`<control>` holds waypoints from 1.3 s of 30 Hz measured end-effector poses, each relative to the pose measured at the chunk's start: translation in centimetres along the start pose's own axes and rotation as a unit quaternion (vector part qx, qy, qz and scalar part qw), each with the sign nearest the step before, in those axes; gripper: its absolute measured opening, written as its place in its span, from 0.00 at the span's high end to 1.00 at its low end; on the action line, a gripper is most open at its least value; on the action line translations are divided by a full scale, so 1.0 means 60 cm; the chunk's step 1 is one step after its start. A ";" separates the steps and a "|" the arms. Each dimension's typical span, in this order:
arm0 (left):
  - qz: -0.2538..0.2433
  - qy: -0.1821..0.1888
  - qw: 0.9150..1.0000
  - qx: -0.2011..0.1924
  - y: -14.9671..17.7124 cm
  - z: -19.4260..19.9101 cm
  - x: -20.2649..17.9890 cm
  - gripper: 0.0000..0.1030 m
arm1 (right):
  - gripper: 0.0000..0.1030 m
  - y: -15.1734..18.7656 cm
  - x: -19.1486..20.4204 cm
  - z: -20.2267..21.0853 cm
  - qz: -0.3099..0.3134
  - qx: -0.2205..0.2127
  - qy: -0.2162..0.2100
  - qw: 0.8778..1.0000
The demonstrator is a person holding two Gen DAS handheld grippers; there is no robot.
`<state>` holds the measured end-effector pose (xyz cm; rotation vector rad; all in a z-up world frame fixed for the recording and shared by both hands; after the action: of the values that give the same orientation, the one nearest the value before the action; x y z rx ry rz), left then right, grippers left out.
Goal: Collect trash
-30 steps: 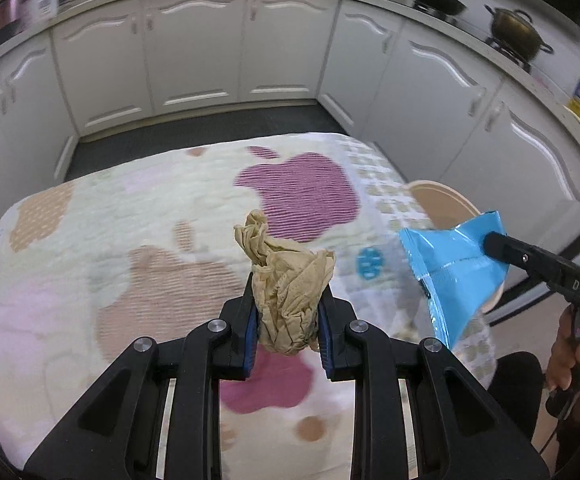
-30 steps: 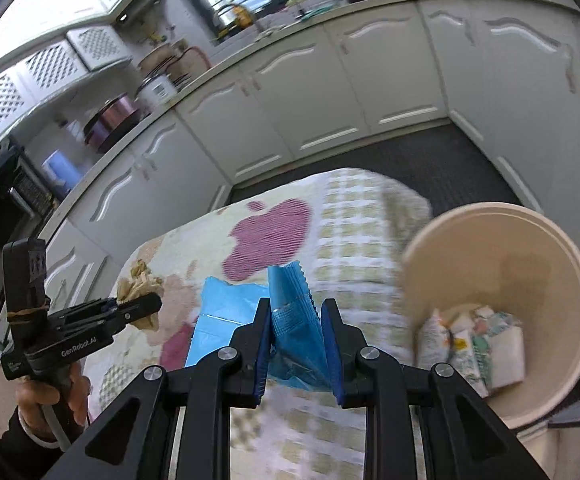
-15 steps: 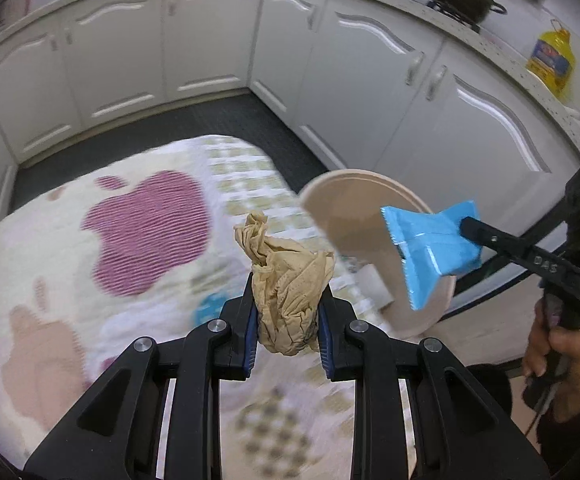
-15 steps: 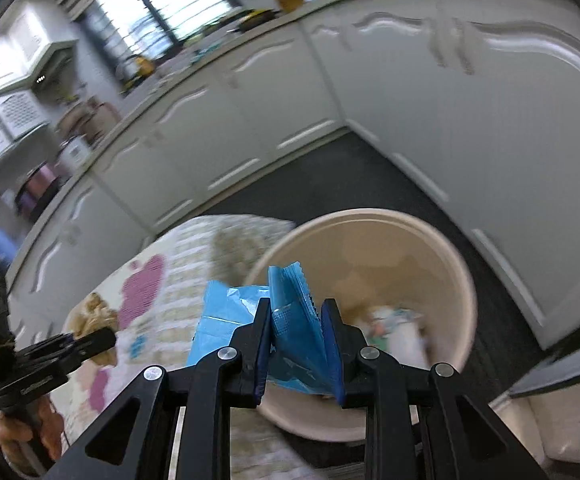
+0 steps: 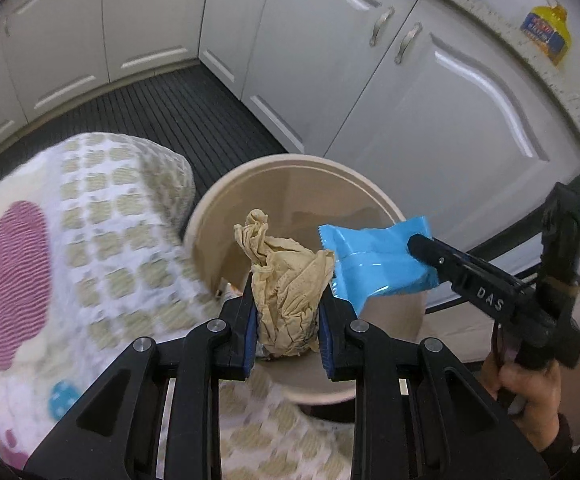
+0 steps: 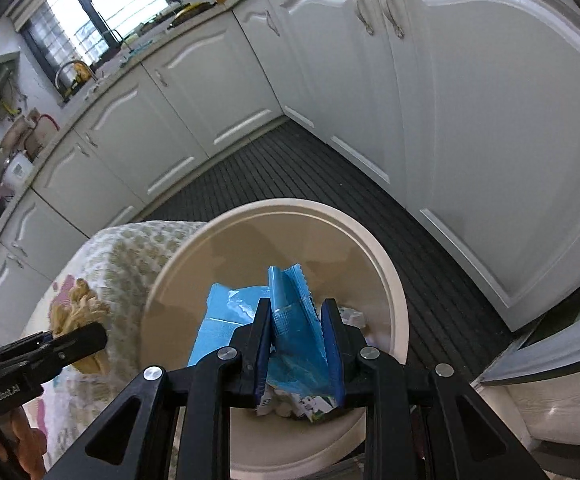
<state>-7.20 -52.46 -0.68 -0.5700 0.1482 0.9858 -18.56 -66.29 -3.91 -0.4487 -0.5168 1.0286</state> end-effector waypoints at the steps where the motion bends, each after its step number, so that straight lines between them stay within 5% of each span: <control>1: 0.000 -0.003 1.000 0.005 -0.006 -0.014 -0.004 0.78 | 0.74 0.001 -0.002 -0.008 0.000 0.006 0.002 1.000; 4: 0.001 -0.011 1.000 0.015 -0.009 -0.042 -0.007 0.77 | 0.60 0.008 -0.009 -0.036 0.000 0.034 0.013 0.999; 13: 0.011 -0.018 1.000 0.006 -0.001 -0.050 0.007 0.52 | 0.59 0.024 -0.005 -0.029 0.001 0.034 0.023 0.999; 18: 0.007 -0.023 0.999 -0.022 0.009 -0.013 0.016 0.49 | 0.59 0.028 0.023 0.006 0.007 0.012 0.026 1.000; 29: -0.002 -0.064 0.992 -0.112 0.048 0.117 0.046 0.49 | 0.56 0.032 0.109 0.105 0.047 -0.056 0.051 0.996; 35: 0.022 -0.072 0.980 -0.186 0.074 0.217 0.082 0.48 | 0.42 0.035 0.163 0.172 0.069 -0.103 0.056 0.991; 39: 0.039 -0.072 0.966 -0.246 0.098 0.294 0.109 0.27 | 0.36 0.045 0.207 0.208 0.085 -0.124 0.047 0.987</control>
<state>-10.73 -35.98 9.55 -0.9483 -0.2140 1.1433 -22.69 -52.68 6.85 -0.7700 -0.5312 1.1052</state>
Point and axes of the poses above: each gripper's, at about its wrist camera, not at the fingertips, and z roughly against the way its jaws point, x to its left, y to its underside, the point moved 5 cm from there along -z, roughly the way its jaws point, and after that the axes turned 12 degrees about z, right-handed, at the moved point
